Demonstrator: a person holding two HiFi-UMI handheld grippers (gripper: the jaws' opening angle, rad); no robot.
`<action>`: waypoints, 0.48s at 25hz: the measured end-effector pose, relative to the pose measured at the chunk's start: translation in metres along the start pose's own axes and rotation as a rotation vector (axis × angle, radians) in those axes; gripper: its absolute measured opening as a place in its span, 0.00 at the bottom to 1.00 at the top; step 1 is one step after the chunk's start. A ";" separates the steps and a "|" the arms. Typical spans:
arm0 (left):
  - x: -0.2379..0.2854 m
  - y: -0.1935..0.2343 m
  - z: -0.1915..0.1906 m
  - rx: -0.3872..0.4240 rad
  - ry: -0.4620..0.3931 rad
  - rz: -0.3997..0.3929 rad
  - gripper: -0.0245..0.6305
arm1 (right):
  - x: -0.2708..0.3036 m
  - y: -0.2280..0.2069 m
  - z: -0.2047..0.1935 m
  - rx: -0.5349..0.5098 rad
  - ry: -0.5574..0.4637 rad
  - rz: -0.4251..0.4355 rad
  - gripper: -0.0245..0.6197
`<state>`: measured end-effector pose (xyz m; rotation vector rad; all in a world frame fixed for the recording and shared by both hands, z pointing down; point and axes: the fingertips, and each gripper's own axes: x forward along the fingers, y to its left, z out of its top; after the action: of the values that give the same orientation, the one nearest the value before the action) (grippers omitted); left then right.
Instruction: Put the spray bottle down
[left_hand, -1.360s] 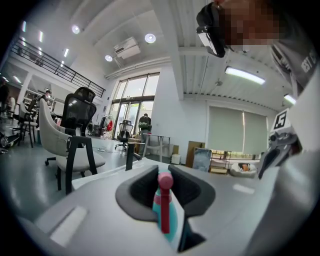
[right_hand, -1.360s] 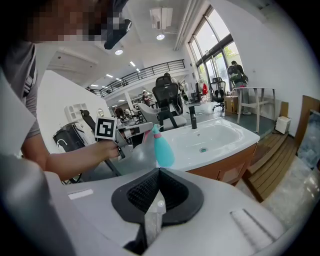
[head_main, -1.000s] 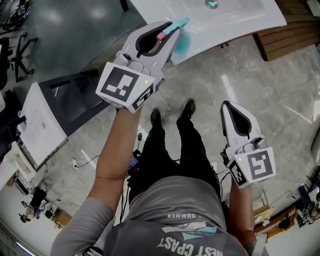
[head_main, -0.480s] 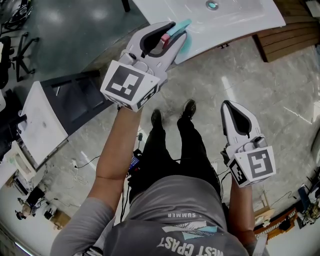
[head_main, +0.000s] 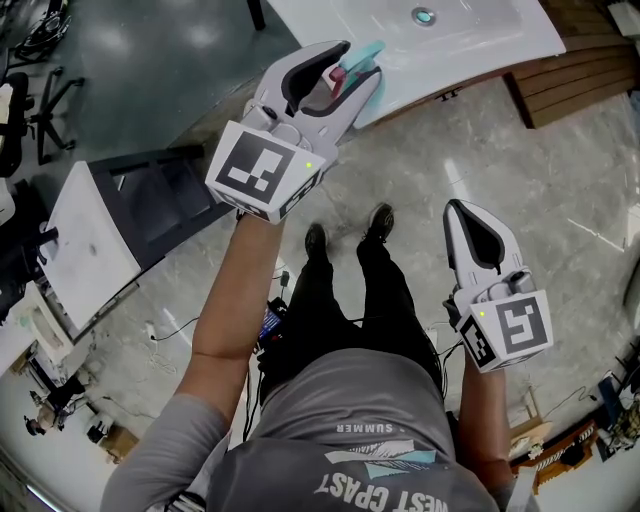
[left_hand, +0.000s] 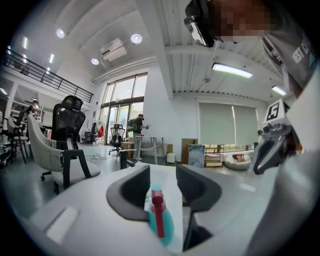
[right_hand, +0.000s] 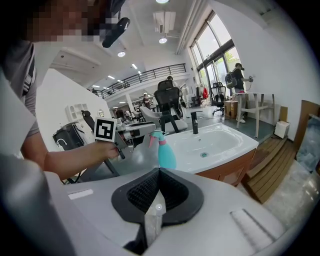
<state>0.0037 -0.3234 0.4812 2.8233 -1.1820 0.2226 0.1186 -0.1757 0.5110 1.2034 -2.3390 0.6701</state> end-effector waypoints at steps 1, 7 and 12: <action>-0.002 0.000 0.003 0.003 -0.002 0.002 0.28 | -0.001 0.001 0.002 -0.002 -0.003 0.000 0.04; -0.016 0.000 0.021 0.028 -0.015 0.009 0.28 | -0.009 0.008 0.013 -0.015 -0.030 -0.005 0.04; -0.038 0.004 0.039 0.046 -0.026 0.019 0.26 | -0.015 0.022 0.026 -0.028 -0.055 -0.006 0.04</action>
<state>-0.0209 -0.3042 0.4367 2.8643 -1.2245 0.2170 0.1043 -0.1703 0.4765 1.2304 -2.3812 0.6077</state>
